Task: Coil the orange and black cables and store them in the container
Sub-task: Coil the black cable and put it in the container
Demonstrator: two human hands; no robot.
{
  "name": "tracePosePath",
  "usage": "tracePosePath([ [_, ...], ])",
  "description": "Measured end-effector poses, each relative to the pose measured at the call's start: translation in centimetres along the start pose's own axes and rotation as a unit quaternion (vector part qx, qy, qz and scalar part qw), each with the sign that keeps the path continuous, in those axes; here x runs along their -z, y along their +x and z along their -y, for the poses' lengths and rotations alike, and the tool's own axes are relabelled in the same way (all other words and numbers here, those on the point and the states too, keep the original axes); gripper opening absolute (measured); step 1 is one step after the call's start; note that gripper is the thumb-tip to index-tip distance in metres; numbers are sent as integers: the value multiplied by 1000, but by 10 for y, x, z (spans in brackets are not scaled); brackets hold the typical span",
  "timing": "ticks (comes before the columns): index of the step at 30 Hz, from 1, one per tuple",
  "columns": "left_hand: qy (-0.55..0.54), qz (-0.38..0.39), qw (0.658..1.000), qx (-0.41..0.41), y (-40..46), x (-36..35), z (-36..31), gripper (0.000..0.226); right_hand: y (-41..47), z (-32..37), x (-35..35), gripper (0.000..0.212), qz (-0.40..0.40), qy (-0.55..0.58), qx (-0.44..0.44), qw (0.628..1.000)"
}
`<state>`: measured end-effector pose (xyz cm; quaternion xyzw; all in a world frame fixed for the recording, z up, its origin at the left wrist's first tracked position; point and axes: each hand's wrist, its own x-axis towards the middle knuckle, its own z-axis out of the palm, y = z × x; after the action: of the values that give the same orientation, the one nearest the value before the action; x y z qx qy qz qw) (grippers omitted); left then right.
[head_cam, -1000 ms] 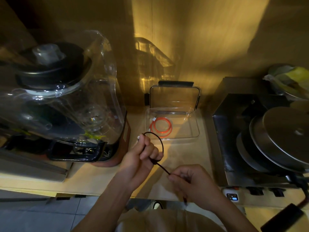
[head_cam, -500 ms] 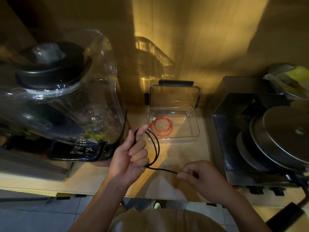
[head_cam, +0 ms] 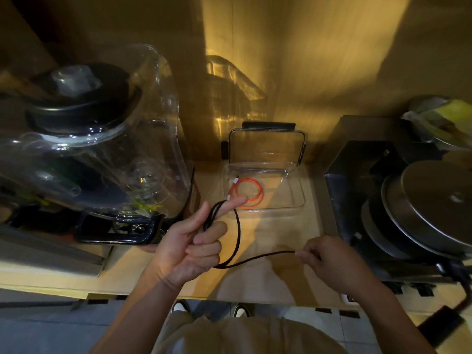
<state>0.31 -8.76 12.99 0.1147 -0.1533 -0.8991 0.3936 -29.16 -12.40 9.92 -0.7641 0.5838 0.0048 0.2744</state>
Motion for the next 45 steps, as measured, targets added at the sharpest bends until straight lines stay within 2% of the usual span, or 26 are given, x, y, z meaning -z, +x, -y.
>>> tracePosePath([
  [3,69,-23,996,49,1,-1,-1,57,3,2,1,35,-12,56,-24,998],
  [5,110,-29,990,78,2,-1,0,57,3,8,6,33,-12,182,-45,982],
  [6,130,-29,987,90,3,-2,0,58,2,10,8,34,0,276,-68,959],
  [8,186,-41,975,110,4,-4,2,58,-1,15,12,33,39,469,-107,876],
  [9,229,-57,964,120,6,-6,3,57,-1,17,13,30,52,541,-114,832],
  [11,312,-97,935,139,11,-11,8,53,0,23,15,19,65,621,-120,772],
  [12,338,-111,923,147,13,-13,11,51,0,27,15,15,70,646,-116,751],
  [14,366,-134,908,151,18,-14,18,51,-1,37,16,20,73,685,-103,718],
  [17,390,-170,894,140,25,-13,28,58,-6,48,16,23,76,710,-62,697],
  [20,366,-203,902,104,32,-10,37,58,-11,57,17,24,77,696,-17,714],
  [24,307,-220,925,36,39,-7,39,50,-19,71,15,26,78,633,34,769],
  [26,275,-220,936,2,41,-10,40,47,-22,77,11,29,83,611,55,785],
  [30,228,-213,948,-60,44,-12,41,52,-25,85,3,12,92,563,68,818],
  [32,212,-210,951,-85,45,-12,41,57,-25,86,-2,17,90,526,69,843],
  [34,219,-218,943,-120,45,-14,41,49,-27,86,-5,25,76,464,85,878],
  [37,205,-247,933,-160,47,-14,36,38,-30,86,-7,32,40,313,147,938],
  [41,152,-261,933,-194,44,-9,29,42,-33,82,-8,24,79,286,163,941],
  [45,65,-233,948,-205,41,-11,29,45,-32,78,-9,25,76,288,168,940],
])
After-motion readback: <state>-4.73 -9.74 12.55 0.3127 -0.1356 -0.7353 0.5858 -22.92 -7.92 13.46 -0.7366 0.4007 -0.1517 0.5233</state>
